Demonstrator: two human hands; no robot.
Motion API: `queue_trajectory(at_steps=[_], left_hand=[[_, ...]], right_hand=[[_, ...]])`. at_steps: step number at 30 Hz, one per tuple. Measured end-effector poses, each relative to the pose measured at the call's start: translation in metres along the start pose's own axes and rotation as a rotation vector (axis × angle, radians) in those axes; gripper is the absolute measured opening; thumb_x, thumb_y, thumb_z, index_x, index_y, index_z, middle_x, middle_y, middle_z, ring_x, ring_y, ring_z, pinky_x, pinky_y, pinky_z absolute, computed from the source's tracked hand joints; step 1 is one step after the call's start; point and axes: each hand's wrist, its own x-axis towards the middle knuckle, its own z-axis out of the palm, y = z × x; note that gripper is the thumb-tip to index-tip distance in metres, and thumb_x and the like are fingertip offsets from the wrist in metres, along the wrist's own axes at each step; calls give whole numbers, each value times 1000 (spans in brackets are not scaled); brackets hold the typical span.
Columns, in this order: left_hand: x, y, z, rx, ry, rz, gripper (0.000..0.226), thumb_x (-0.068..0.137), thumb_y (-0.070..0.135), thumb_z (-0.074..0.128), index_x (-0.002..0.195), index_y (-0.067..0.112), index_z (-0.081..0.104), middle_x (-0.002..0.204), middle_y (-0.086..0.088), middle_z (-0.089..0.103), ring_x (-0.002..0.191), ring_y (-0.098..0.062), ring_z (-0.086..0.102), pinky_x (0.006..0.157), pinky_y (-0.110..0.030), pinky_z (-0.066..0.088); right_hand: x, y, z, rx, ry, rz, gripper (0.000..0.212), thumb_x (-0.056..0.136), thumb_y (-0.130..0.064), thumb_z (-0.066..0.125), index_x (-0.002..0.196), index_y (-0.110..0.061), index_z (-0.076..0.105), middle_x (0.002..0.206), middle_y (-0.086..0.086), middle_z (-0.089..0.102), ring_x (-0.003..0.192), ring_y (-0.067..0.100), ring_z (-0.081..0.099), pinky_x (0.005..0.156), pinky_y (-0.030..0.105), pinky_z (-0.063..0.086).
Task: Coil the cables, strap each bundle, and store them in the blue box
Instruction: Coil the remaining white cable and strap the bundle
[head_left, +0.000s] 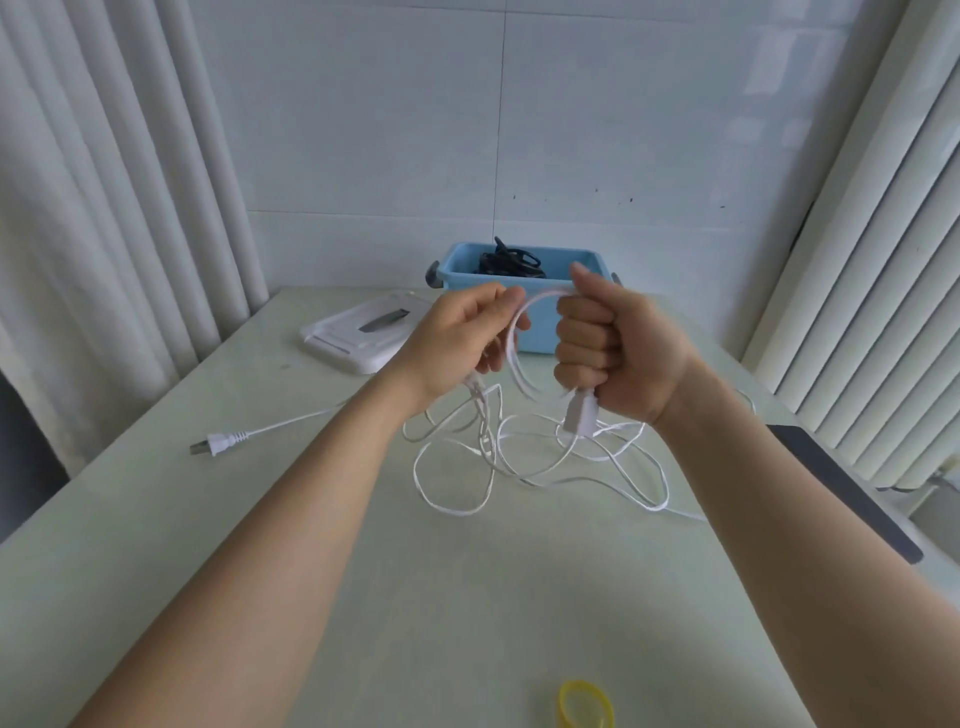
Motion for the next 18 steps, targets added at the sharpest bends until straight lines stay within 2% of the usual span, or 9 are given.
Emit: queue_trajectory(at_steps=[2, 6, 11, 13, 16, 18], left_hand=[[1, -12, -2, 138, 13, -24, 33, 105, 33, 49, 84, 12, 63, 59, 6, 57, 56, -10, 52, 58, -21, 43], [2, -34, -5, 379, -42, -89, 8, 94, 22, 69, 87, 18, 69, 61, 4, 62, 55, -12, 58, 61, -29, 51], [1, -40, -10, 535, -85, -172, 6, 84, 27, 78, 80, 26, 73, 73, 10, 69, 68, -10, 63, 73, -33, 55], [0, -40, -13, 669, -81, -190, 8, 84, 33, 76, 79, 30, 71, 76, 14, 68, 76, -11, 64, 75, -35, 54], [-2, -40, -17, 913, -12, -198, 13, 91, 43, 67, 80, 36, 67, 81, 21, 66, 88, -9, 63, 75, -32, 44], [-1, -43, -20, 827, -1, -198, 14, 93, 45, 64, 83, 39, 71, 80, 21, 70, 90, -6, 65, 80, -33, 48]], right_hand=[[0, -9, -6, 118, 103, -86, 52, 97, -36, 47, 56, -27, 17, 50, -7, 6, 41, 12, 5, 37, 22, 11], [-4, -26, -26, 353, 375, -252, 51, 96, -22, 48, 56, -25, 19, 47, -5, 11, 38, 12, 10, 39, 23, 11], [-16, -46, -51, 530, 575, -387, 48, 96, -17, 45, 52, -20, 26, 49, -5, 12, 39, 14, 11, 40, 23, 14], [-20, -51, -59, 550, 625, -432, 48, 97, -17, 43, 52, -20, 28, 48, -5, 14, 38, 14, 12, 39, 22, 15], [-23, -57, -70, 502, 701, -481, 44, 100, -21, 38, 56, -19, 33, 48, -5, 17, 39, 14, 14, 41, 22, 17], [-22, -59, -72, 424, 721, -477, 37, 97, -17, 34, 61, -16, 42, 50, -5, 20, 41, 14, 15, 45, 21, 19]])
